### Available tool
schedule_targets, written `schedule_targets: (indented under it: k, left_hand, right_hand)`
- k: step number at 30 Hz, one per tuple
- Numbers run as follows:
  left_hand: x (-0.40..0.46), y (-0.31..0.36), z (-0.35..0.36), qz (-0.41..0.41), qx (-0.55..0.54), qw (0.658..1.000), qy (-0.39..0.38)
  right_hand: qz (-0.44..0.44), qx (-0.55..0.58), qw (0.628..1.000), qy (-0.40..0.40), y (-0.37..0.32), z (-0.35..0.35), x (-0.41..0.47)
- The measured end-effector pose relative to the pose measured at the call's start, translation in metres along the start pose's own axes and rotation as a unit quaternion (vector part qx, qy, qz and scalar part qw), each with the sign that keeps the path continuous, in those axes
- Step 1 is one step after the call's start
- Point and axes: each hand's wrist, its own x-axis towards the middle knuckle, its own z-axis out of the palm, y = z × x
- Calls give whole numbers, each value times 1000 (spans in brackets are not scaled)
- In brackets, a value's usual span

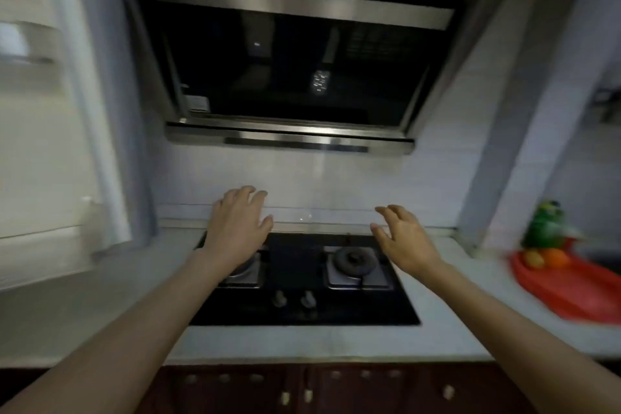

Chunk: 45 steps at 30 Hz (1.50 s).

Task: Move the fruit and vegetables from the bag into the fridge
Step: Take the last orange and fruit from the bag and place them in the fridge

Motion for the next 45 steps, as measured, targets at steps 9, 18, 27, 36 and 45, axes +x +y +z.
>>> schedule_targets:
  k: [9,18,27,36,45]
  left_hand:
    - [38,211,96,163,-68,981,-78]
    - [82,369,181,300,-114,940,-120]
    - [144,500,266,394,-154,895,-144]
    - [160,618,350,445,-156,867,-162]
    - [163,734,425,419,-138,874,-205]
  right_hand:
    - [202,-66,977,23,191,-81,-97]
    - [329,-116,936,45,310,-118,-148]
    - [395,-149,903,78,396,-140,-130]
    - [477,-165,861,68,486,-136,-158]
    - [493,-139,856,64,632,-157,-183]
